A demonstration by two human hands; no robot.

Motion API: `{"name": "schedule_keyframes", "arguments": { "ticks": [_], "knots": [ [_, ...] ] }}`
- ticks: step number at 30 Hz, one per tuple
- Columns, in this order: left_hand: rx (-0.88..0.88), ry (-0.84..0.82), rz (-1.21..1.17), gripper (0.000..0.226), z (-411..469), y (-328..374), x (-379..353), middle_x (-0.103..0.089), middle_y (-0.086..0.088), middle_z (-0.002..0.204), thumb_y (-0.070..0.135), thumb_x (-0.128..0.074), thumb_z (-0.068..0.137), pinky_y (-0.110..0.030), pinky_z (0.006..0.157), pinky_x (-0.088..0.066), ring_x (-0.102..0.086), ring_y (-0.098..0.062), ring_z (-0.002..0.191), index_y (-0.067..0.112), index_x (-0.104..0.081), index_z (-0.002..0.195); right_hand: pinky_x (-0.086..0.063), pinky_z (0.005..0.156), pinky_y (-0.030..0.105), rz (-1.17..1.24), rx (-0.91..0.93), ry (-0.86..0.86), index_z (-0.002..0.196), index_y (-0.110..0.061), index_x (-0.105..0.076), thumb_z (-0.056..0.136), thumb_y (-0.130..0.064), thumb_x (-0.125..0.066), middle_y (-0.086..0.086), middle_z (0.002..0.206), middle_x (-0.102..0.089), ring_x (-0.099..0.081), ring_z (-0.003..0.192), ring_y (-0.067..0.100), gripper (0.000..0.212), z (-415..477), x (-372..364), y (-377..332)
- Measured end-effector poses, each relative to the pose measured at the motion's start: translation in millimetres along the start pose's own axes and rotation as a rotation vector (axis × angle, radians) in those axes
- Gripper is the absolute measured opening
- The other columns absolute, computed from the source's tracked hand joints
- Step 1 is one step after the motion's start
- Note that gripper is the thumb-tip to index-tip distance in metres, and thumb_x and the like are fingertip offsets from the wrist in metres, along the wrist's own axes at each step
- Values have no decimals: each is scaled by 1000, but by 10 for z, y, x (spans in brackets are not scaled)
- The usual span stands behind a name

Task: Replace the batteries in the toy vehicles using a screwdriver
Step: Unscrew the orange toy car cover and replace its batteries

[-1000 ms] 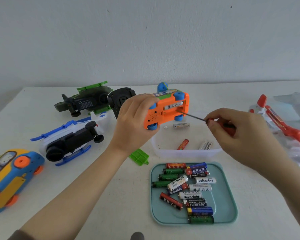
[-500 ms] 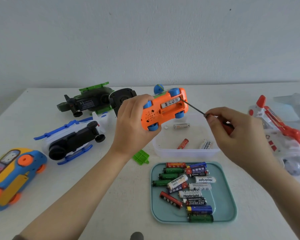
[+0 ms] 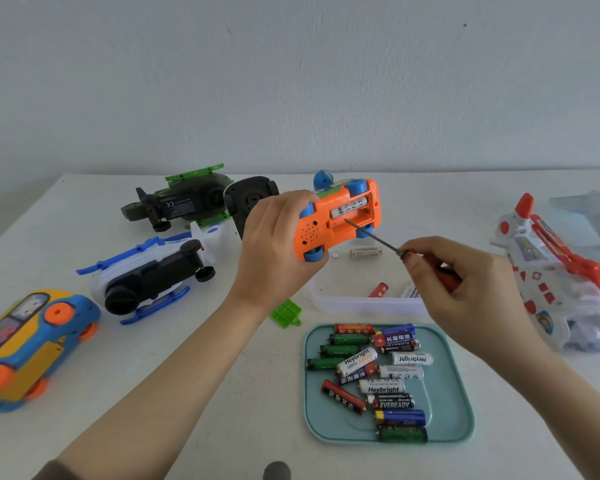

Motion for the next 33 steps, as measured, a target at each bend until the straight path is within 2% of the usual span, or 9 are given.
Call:
{"name": "schedule_keyframes", "arguments": {
  "ticks": [9, 13, 15, 17, 20, 23, 26, 29, 33],
  "knots": [
    [39, 15, 26, 44, 4, 74, -6, -61, -11, 102, 18, -64, 68, -28, 89, -39, -48, -19, 96, -1, -61, 108, -35, 49, 8, -34, 12, 9, 89, -16, -68, 87, -18, -54, -8, 54, -54, -52, 54, 4, 15, 36, -71, -168],
    [3, 75, 96, 46, 28, 130, -57, -59, -10, 97, 10, -64, 63, -29, 83, -39, -48, -21, 89, 5, -54, 108, -42, 48, 26, -196, 44, 43, 86, -10, -61, 92, -16, -52, 0, 61, -55, -49, 51, 14, 13, -20, -191, -307],
    [32, 104, 106, 47, 44, 177, -105, -54, -8, 96, 11, -61, 62, -30, 80, -38, -45, -21, 86, 9, -49, 108, -41, 39, 36, -287, 36, 85, 86, -6, -58, 93, -12, -54, 4, 63, -54, -48, 45, 22, 10, -78, -282, -378],
    [74, 112, 125, 47, 53, 217, -139, -55, -11, 94, 13, -59, 63, -32, 77, -40, -44, -22, 84, 9, -46, 108, -30, 32, 27, -358, 24, 108, 85, -4, -56, 91, -8, -55, 5, 62, -52, -44, 38, 23, 8, -115, -349, -428],
    [57, 100, 168, 51, 60, 239, -157, -55, -12, 92, 13, -62, 61, -32, 75, -38, -42, -22, 83, 11, -43, 109, -18, 37, 13, -373, -2, 112, 86, -2, -57, 86, -2, -58, 6, 61, -51, -41, 35, 21, 1, -125, -367, -447],
    [23, 108, 194, 51, 61, 201, -135, -52, -11, 92, 11, -58, 60, -31, 76, -35, -40, -21, 83, 10, -44, 109, -29, 35, 26, -340, -38, 53, 91, -3, -57, 89, -3, -56, 5, 63, -53, -46, 40, 25, 2, -153, -324, -444],
    [22, 83, 186, 49, 48, 114, -114, -55, -13, 93, 10, -56, 61, -31, 79, -35, -41, -21, 85, 10, -44, 109, -42, 47, 36, -314, -130, -47, 101, -8, -58, 95, -14, -46, 3, 68, -55, -52, 53, 26, 15, -181, -268, -381],
    [-18, 19, 183, 49, 10, 45, -108, -58, -13, 96, 9, -54, 63, -32, 83, -36, -47, -25, 89, 11, -44, 111, -33, 48, 30, -268, -162, -85, 99, -11, -58, 96, -17, -45, -7, 62, -48, -44, 51, 11, 15, -193, -202, -278],
    [-110, -41, 189, 50, -23, 10, -95, -57, -10, 107, 5, -56, 64, -33, 90, -36, -51, -28, 97, 11, -46, 113, -26, 46, 19, -245, -166, -74, 96, -14, -60, 93, -17, -48, -13, 55, -43, -46, 49, 8, 12, -194, -130, -234]
  ]
}}
Point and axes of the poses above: each hand's wrist, its own z-axis towards the middle knuckle, its own x-axis out of the back of the hand, y = z × x, the point moved 3 cm from there along z, towards the middle knuckle
